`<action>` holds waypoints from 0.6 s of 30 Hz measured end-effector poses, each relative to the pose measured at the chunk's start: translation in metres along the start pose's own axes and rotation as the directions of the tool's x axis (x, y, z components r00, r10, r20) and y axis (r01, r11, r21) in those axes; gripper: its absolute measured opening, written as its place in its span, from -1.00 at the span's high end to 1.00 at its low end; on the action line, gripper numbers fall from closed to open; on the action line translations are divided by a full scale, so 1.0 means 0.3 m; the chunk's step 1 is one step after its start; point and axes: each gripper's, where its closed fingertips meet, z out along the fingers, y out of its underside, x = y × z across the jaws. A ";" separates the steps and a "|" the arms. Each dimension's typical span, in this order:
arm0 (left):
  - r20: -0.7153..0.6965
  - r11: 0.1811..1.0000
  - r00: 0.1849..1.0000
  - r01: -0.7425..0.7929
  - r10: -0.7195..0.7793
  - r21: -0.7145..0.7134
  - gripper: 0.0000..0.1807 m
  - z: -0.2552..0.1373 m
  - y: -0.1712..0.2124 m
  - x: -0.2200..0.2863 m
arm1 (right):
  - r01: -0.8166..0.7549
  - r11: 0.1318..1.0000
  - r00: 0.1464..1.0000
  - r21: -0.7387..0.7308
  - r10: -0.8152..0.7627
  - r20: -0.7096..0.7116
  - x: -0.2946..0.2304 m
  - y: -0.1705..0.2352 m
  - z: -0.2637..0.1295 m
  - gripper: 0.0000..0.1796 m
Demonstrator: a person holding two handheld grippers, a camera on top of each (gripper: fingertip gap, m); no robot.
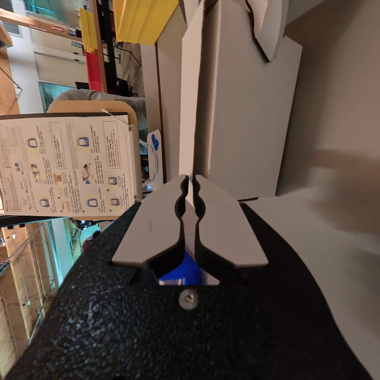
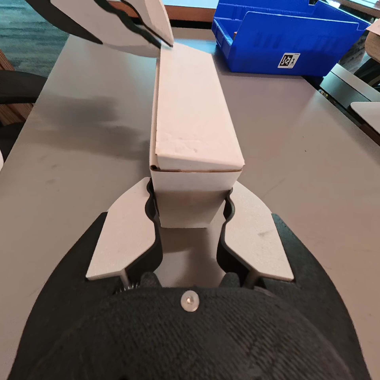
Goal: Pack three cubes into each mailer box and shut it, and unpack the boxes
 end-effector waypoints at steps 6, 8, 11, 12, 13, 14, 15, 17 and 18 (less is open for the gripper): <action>0.009 0.960 0.961 0.274 -0.275 0.049 0.88 0.004 -0.007 -0.031 | -0.003 1.000 1.000 -0.025 0.003 -0.018 0.003 0.005 -0.006 0.27; -0.032 0.930 0.931 0.365 -0.364 0.038 0.79 0.007 0.021 -0.005 | -0.006 1.000 1.000 -0.014 0.005 -0.020 0.002 0.001 0.002 0.27; -0.012 0.909 0.915 0.402 -0.403 0.109 0.66 -0.026 0.054 -0.001 | -0.001 1.000 1.000 0.003 0.001 -0.008 -0.006 -0.009 0.014 0.27; -0.038 0.884 0.895 0.445 -0.444 0.145 0.54 -0.045 0.060 0.006 | -0.005 1.000 1.000 0.003 0.005 -0.006 -0.005 -0.008 0.014 0.27; -0.087 0.839 0.857 0.514 -0.507 0.179 0.45 -0.062 0.066 0.015 | -0.008 1.000 1.000 0.008 0.008 -0.003 -0.004 -0.008 0.013 0.27; -0.145 0.774 0.800 0.600 -0.583 0.202 0.39 -0.074 0.077 0.024 | -0.005 1.000 1.000 0.020 0.005 0.003 -0.005 -0.010 0.014 0.27; -0.227 0.698 0.726 0.687 -0.649 0.201 0.29 -0.076 0.091 0.044 | 0.001 0.999 1.000 0.035 -0.001 0.012 -0.007 -0.012 0.014 0.27; -0.413 0.567 0.557 0.816 -0.721 0.111 0.04 -0.053 0.115 0.117 | 0.005 0.999 0.999 0.043 -0.007 0.034 -0.013 -0.013 0.014 0.27; -0.483 0.526 0.485 0.849 -0.729 0.058 -0.03 -0.037 0.120 0.153 | 0.010 0.999 0.999 0.044 -0.012 0.044 -0.017 -0.014 0.013 0.27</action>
